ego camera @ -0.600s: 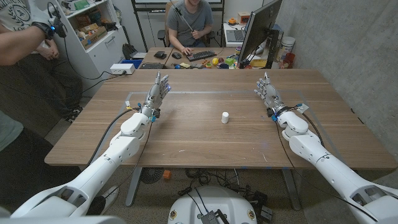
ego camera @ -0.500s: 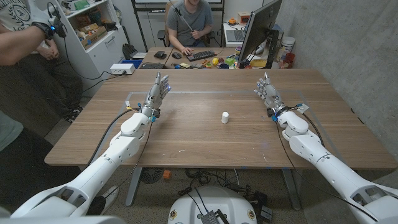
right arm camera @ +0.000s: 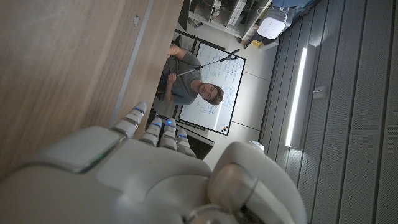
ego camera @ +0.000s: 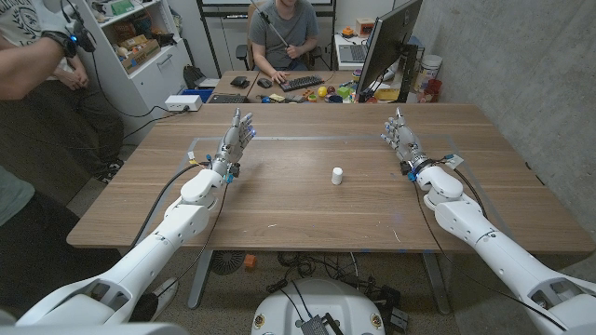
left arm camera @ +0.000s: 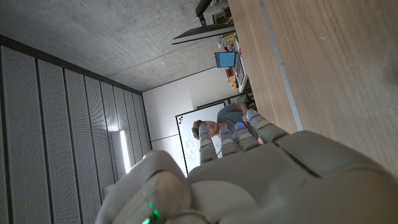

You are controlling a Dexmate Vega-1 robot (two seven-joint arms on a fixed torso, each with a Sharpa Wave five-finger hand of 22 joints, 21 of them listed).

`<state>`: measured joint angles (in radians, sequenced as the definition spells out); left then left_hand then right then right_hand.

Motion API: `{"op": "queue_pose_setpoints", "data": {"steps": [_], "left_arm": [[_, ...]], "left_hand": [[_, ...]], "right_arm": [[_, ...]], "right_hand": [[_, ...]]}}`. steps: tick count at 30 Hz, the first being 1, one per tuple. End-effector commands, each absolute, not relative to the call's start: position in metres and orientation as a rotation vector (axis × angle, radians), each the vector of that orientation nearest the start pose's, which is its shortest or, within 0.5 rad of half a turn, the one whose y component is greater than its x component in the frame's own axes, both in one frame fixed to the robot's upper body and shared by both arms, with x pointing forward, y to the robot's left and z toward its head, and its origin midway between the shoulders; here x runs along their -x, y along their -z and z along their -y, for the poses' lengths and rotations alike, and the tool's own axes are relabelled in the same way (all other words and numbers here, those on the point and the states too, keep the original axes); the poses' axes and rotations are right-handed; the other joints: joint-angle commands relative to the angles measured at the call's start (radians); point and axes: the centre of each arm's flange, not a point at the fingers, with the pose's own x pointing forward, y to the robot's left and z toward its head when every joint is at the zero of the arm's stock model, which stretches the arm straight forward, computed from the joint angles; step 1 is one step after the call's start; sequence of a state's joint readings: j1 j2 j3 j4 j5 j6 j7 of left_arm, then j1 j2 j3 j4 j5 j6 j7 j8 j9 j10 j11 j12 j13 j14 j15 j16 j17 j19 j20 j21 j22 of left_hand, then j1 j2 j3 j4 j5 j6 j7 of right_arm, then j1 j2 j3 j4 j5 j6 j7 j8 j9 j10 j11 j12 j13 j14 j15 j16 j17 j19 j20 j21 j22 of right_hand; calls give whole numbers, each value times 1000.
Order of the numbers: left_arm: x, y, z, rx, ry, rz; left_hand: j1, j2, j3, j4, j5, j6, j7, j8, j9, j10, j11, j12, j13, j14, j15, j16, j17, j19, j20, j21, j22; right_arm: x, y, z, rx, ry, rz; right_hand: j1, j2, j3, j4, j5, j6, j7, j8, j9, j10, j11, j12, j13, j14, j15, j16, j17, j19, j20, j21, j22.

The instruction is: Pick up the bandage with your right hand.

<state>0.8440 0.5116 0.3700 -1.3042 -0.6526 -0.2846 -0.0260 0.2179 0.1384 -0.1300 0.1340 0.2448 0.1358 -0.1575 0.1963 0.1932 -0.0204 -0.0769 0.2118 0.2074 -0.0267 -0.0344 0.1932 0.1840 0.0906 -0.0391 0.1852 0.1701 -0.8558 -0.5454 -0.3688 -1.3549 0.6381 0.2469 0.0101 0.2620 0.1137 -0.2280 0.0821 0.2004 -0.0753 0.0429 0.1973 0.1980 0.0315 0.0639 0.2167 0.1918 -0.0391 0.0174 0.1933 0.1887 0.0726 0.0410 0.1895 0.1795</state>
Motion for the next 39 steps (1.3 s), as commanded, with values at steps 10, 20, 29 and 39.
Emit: {"op": "queue_pose_setpoints", "data": {"steps": [10,20,29,39], "left_arm": [[-654,31,-289,38,232,577],[-655,30,-289,34,252,577],[-654,31,-289,29,267,575],[-653,32,-288,40,274,578]], "left_hand": [[11,-1,-9,-1,5,0,-5,6,4,-2,-5,3,2,-7,-72,4,5,10,2,5,4],[11,-2,-8,-1,5,0,-5,5,4,-2,-5,2,2,-8,-71,4,5,10,2,5,4],[10,-2,-8,-1,4,-1,-3,5,4,-4,-5,2,2,-8,-70,4,6,10,2,5,4],[9,-3,-8,0,4,-1,-2,5,4,-4,-5,2,2,-9,-69,4,6,9,2,5,4]], "right_arm": [[-585,1,264,419,-146,546],[-554,-13,228,867,-27,437],[-535,-19,186,1167,25,381],[-514,-18,154,1364,90,341]], "right_hand": [[91,-2,28,-52,0,48,8,30,3,67,5,26,6,62,-17,20,2,59,11,23,1],[159,-3,53,-92,-4,100,-2,43,3,116,-11,39,8,123,-32,31,3,140,26,42,2],[199,-5,68,-117,-5,126,-23,47,9,155,-46,48,11,188,-48,44,4,206,13,56,5],[268,-5,97,-159,-5,169,-71,64,21,182,-55,58,23,281,-74,68,11,271,66,71,13]]}}
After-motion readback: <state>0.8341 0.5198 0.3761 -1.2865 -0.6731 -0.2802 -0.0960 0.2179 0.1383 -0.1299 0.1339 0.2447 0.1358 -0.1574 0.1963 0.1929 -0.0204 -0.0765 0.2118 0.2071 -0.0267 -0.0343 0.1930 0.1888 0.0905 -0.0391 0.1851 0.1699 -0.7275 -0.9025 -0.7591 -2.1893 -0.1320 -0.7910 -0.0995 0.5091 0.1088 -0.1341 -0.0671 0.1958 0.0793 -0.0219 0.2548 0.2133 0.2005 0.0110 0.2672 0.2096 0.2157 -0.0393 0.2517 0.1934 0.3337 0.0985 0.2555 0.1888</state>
